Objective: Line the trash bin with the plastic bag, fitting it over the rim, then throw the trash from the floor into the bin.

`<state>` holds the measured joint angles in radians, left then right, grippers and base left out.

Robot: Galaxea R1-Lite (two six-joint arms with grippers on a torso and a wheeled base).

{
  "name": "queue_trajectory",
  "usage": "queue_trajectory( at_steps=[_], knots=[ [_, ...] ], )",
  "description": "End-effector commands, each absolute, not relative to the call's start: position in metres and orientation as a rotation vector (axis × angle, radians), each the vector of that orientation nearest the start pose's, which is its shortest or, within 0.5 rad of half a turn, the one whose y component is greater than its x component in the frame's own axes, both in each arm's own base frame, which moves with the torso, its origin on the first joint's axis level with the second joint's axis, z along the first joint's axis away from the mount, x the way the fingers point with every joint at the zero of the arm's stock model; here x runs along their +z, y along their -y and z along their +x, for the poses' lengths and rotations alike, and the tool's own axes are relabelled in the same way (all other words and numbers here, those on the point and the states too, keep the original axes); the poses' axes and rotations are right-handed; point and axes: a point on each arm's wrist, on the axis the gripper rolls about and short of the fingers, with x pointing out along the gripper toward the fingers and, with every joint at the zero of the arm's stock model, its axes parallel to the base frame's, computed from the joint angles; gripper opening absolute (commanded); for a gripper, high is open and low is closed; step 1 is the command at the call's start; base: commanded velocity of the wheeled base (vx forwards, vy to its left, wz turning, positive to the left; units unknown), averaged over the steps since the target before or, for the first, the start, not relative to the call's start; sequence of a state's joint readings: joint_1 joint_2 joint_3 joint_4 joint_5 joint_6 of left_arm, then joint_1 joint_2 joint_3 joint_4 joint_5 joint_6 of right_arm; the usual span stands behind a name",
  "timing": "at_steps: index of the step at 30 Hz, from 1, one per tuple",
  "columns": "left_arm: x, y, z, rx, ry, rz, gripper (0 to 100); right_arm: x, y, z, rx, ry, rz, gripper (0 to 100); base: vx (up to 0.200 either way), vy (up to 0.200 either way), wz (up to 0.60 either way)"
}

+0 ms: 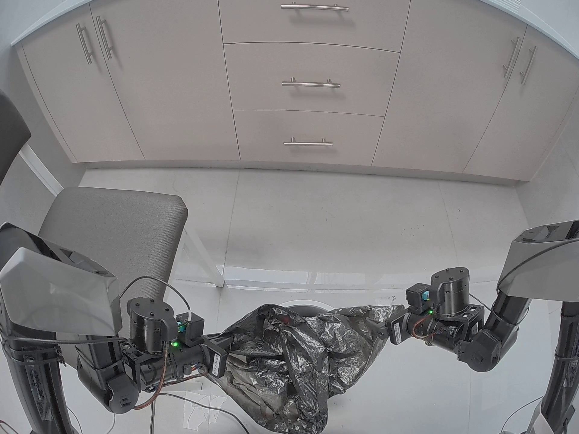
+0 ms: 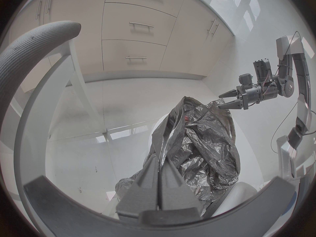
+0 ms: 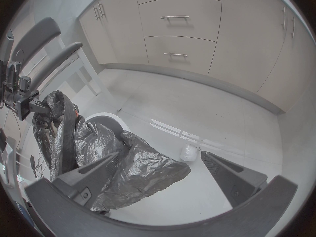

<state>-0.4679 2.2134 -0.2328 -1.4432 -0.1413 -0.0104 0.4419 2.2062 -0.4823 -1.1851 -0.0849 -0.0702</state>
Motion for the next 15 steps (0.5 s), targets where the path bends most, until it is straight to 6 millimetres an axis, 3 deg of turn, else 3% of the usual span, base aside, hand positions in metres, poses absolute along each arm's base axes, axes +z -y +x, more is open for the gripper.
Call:
queue_trajectory(
  at_steps=[1,14,15],
  knots=[
    [-0.003,0.123,0.237,-0.591,-0.543,0.079,0,-0.003,-0.131,0.286,0.362,-0.535,-0.215,100,0.000,0.000,0.00],
    [-0.003,0.123,0.237,-0.591,-0.544,0.079,0,-0.015,-0.134,0.286,0.373,-0.557,-0.230,100,0.000,0.000,0.00],
    [-0.003,0.123,0.237,-0.591,-0.544,0.079,0,-0.015,-0.134,0.286,0.376,-0.557,-0.230,0,0.000,0.000,0.00]
  ],
)
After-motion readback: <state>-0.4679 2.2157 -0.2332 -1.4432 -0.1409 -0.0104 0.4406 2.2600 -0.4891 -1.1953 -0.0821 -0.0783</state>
